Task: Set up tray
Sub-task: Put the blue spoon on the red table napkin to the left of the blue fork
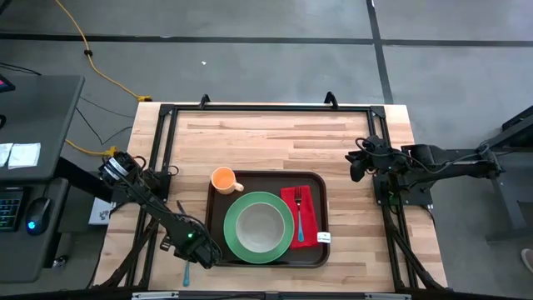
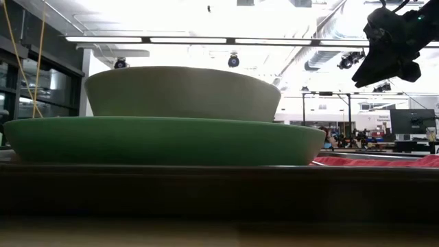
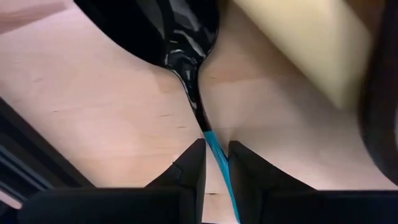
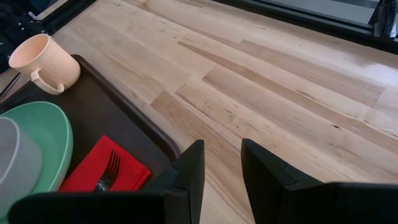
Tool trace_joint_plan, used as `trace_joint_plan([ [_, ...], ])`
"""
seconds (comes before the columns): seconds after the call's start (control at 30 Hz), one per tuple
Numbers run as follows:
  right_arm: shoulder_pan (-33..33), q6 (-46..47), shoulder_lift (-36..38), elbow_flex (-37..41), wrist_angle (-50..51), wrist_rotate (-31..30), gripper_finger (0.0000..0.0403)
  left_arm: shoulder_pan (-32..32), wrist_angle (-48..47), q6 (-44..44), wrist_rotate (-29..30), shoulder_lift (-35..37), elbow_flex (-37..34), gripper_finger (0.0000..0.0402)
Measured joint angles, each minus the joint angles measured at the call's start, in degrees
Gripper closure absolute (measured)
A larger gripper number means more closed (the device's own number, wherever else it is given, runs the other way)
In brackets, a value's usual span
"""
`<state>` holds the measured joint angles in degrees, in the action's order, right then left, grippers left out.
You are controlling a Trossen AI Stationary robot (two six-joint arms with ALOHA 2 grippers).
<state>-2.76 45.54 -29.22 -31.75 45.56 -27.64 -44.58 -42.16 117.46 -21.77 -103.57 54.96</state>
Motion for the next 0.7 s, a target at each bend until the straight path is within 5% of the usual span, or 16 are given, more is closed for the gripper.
trace_joint_plan([
  [0.7, -0.01, -0.41, 0.00, 0.00, 0.00, 0.00, 0.0318, 0.00, -2.39, 0.91, -2.94, -0.13, -0.17, 0.0303],
])
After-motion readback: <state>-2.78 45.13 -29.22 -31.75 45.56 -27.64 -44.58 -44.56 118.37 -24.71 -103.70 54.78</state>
